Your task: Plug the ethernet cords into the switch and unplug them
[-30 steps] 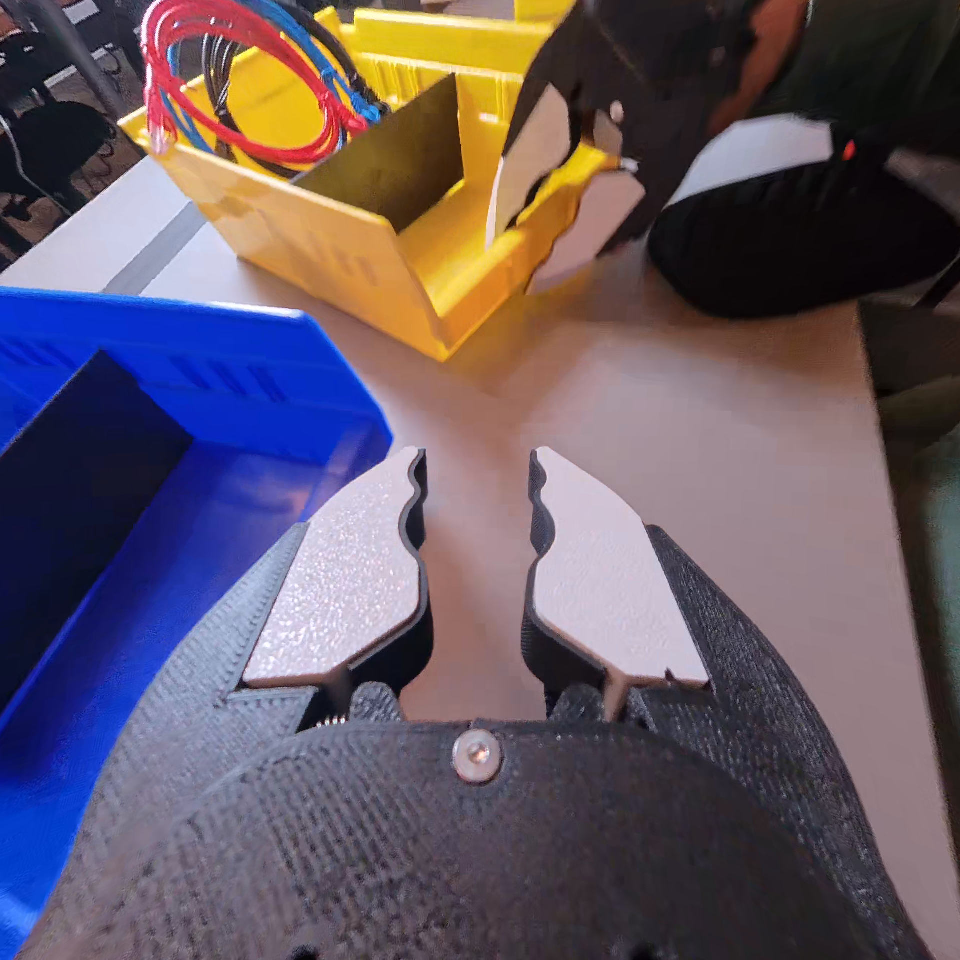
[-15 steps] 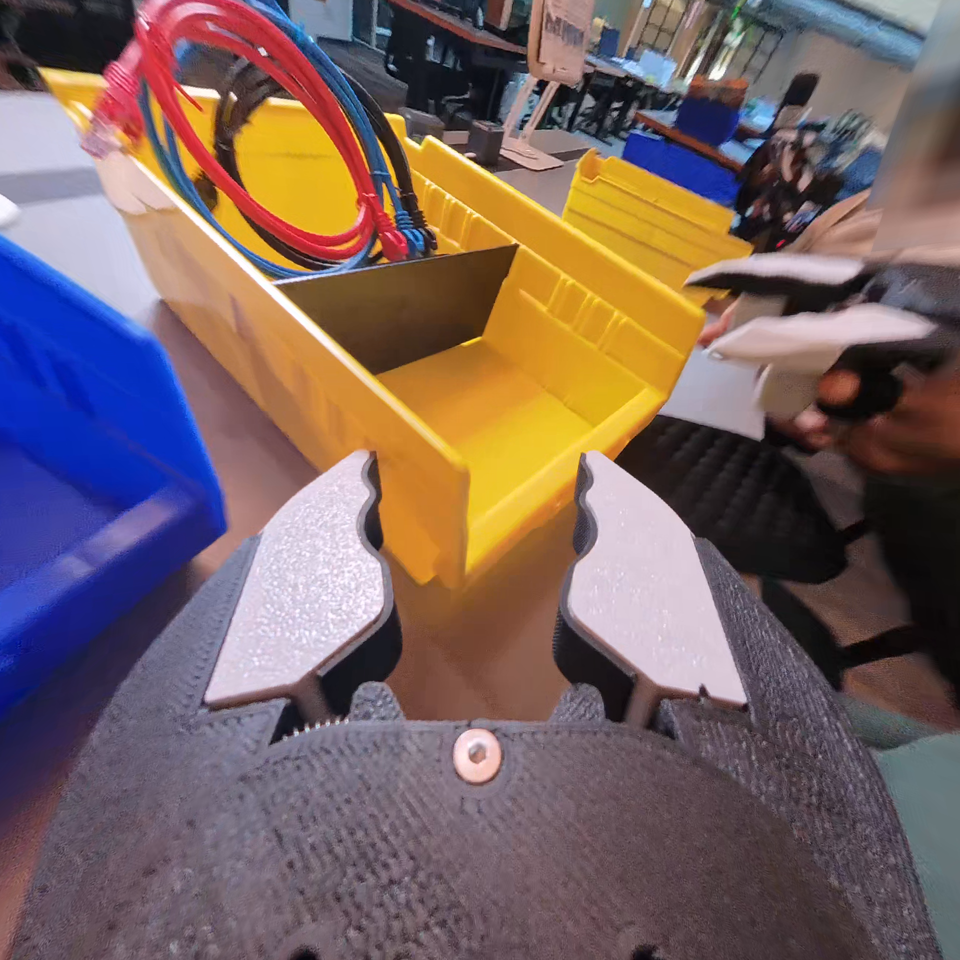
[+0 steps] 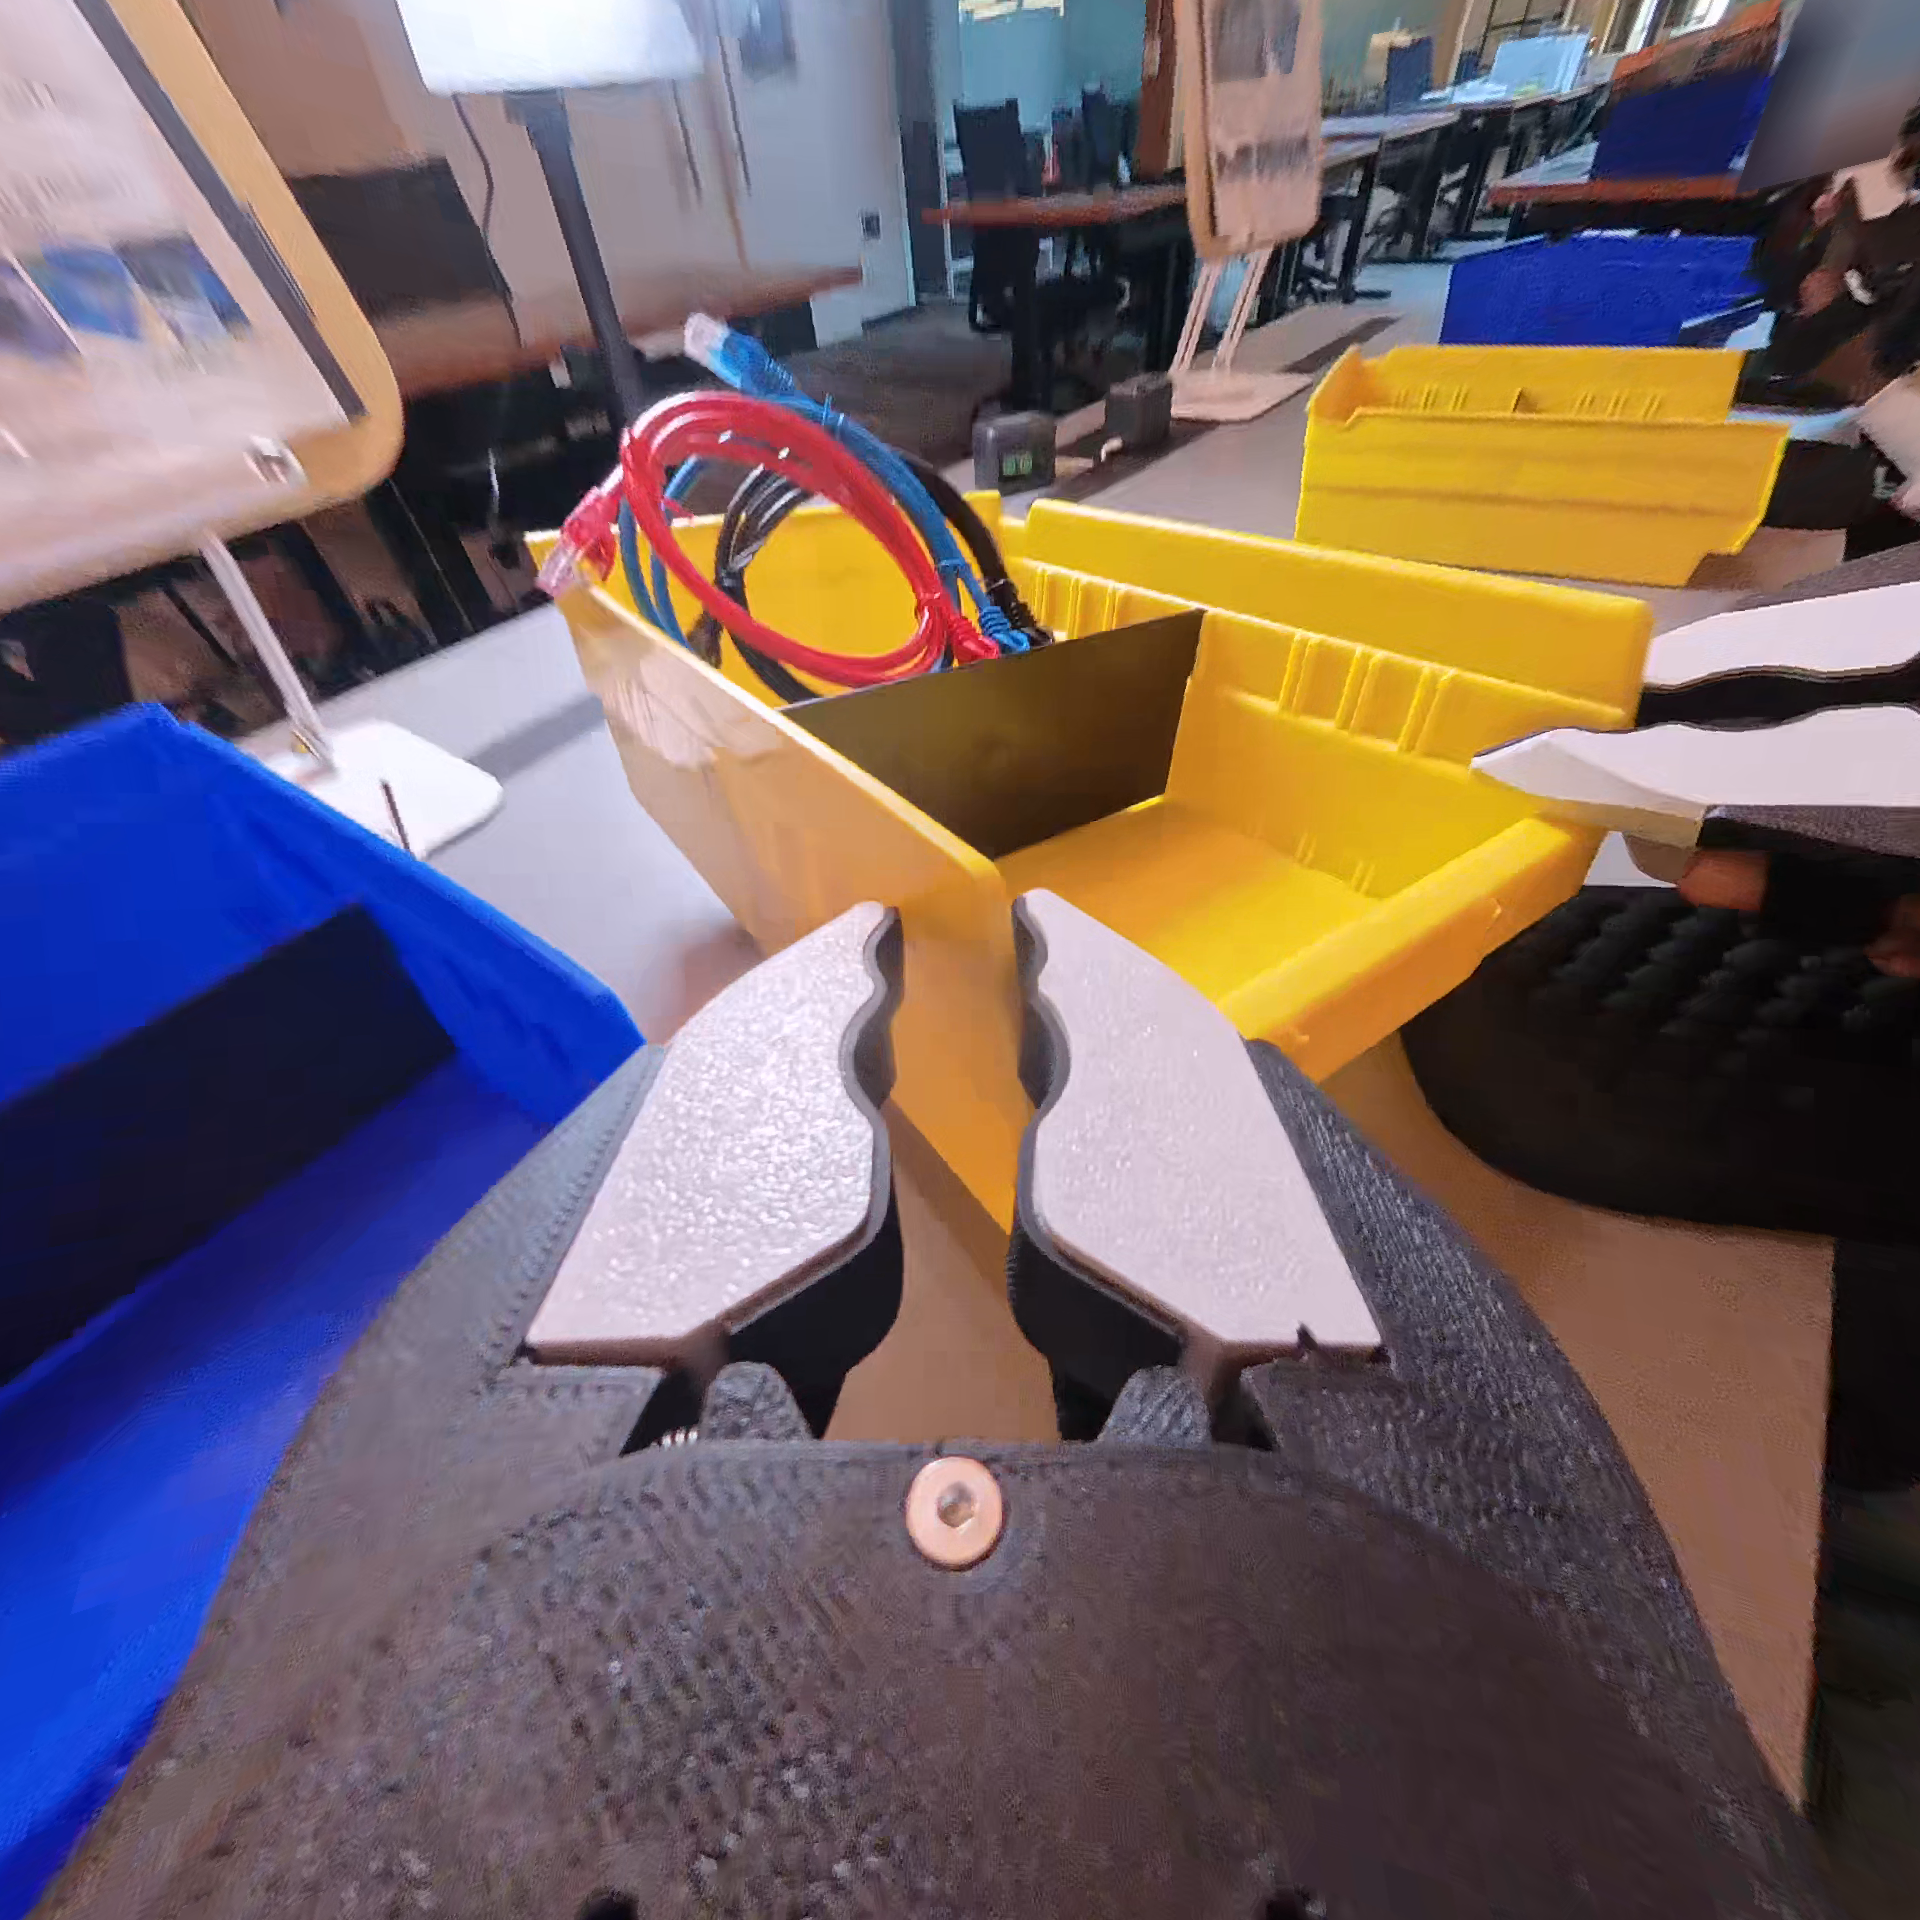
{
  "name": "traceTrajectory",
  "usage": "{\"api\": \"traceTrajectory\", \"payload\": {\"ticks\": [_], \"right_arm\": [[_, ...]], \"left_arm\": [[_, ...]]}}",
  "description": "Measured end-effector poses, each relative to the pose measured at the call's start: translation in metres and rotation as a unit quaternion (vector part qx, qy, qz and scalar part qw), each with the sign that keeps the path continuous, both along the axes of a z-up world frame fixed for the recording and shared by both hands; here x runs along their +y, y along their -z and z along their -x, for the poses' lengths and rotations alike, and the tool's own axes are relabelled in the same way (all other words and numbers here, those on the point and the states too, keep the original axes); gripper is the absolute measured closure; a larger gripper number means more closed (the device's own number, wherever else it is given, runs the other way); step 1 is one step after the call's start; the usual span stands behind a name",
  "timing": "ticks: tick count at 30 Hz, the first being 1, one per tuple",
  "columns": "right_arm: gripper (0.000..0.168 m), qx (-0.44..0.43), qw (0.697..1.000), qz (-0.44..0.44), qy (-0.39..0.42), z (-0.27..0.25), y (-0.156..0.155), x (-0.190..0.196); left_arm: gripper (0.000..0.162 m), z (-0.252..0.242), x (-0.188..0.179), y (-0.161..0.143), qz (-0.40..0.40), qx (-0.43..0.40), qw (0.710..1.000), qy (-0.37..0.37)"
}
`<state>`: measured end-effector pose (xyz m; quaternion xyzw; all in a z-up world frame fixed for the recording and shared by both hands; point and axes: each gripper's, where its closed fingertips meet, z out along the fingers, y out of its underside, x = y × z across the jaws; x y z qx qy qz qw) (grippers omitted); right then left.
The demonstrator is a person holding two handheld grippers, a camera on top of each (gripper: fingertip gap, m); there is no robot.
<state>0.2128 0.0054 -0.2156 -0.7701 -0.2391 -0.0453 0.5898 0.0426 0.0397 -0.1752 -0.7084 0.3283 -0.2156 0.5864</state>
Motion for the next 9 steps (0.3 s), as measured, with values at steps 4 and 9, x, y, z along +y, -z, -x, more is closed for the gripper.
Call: {"api": "traceTrajectory", "payload": {"ticks": [4, 9], "right_arm": [[0.159, -0.005, 0.996, -0.082, -0.013, 0.021, -0.056, -0.012], [0.158, 0.031, 0.982, -0.152, -0.107, 0.107, -0.123, -0.012]], "left_arm": [[0.142, 0.027, -0.026, -0.046, -0.072, -0.004, 0.997, -0.021], [0.143, 0.114, -0.058, -0.108, -0.151, 0.010, 0.982, -0.112]]}}
